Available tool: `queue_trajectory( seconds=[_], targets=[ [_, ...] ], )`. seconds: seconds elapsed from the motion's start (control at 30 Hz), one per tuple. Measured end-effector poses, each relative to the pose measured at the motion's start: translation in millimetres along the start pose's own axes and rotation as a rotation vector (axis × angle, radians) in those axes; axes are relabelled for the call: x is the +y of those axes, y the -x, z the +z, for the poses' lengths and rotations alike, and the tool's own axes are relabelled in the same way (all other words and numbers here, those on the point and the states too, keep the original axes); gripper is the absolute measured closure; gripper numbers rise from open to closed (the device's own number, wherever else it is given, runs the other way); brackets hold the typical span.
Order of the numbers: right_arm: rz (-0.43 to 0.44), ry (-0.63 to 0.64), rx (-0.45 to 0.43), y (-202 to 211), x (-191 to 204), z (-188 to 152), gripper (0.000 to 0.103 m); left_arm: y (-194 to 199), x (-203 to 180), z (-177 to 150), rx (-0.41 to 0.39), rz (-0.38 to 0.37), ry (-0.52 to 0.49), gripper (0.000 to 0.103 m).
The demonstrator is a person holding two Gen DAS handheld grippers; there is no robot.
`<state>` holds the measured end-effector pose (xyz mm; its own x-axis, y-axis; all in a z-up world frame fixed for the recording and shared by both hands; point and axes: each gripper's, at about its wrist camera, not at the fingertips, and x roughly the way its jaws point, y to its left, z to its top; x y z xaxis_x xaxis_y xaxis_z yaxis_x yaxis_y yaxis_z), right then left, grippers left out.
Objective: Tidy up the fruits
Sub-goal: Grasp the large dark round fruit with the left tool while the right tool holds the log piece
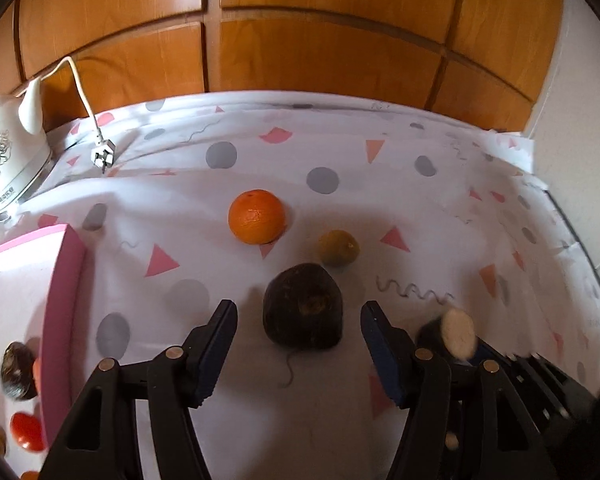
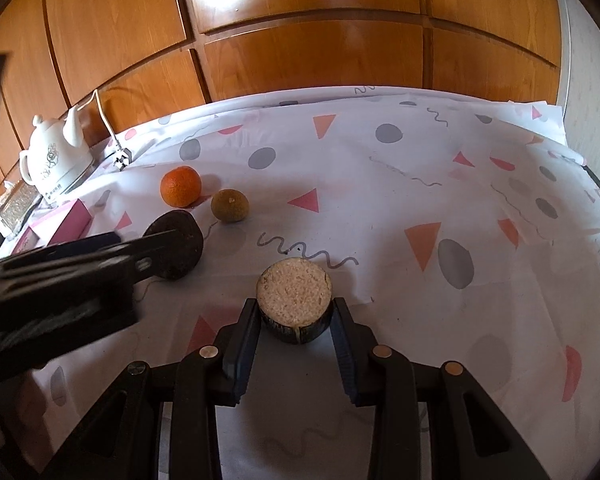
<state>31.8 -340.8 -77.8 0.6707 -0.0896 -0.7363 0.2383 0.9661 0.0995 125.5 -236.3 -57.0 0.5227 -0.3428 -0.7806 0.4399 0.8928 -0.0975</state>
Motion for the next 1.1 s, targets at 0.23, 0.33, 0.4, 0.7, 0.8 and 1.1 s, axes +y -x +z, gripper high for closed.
queue_trajectory(
  seconds=[0.23,0.33,0.4,0.7,0.8,1.1],
  targets=[
    [0.007,-0.007,-0.004,0,-1,-1,0.067,-17,0,-5,0.004,0.046,0.012,0.040],
    [0.006,-0.007,-0.002,0,-2,-1,0.067,-15,-2,-5,-0.008,0.036,0.009,0.058],
    [-0.001,-0.004,0.005,0,0,0,0.067,-15,-1,-5,-0.013,0.032,0.012,0.058],
    [-0.018,-0.008,0.022,-2,2,5,0.067,5,11,-19,-0.030,0.061,0.041,0.058],
    [-0.013,-0.014,0.019,-2,1,3,0.067,7,16,-30,-0.033,0.083,0.057,0.058],
    [0.001,-0.025,0.024,-5,-1,1,0.066,4,19,-37,-0.063,0.075,0.054,0.058]
  ],
)
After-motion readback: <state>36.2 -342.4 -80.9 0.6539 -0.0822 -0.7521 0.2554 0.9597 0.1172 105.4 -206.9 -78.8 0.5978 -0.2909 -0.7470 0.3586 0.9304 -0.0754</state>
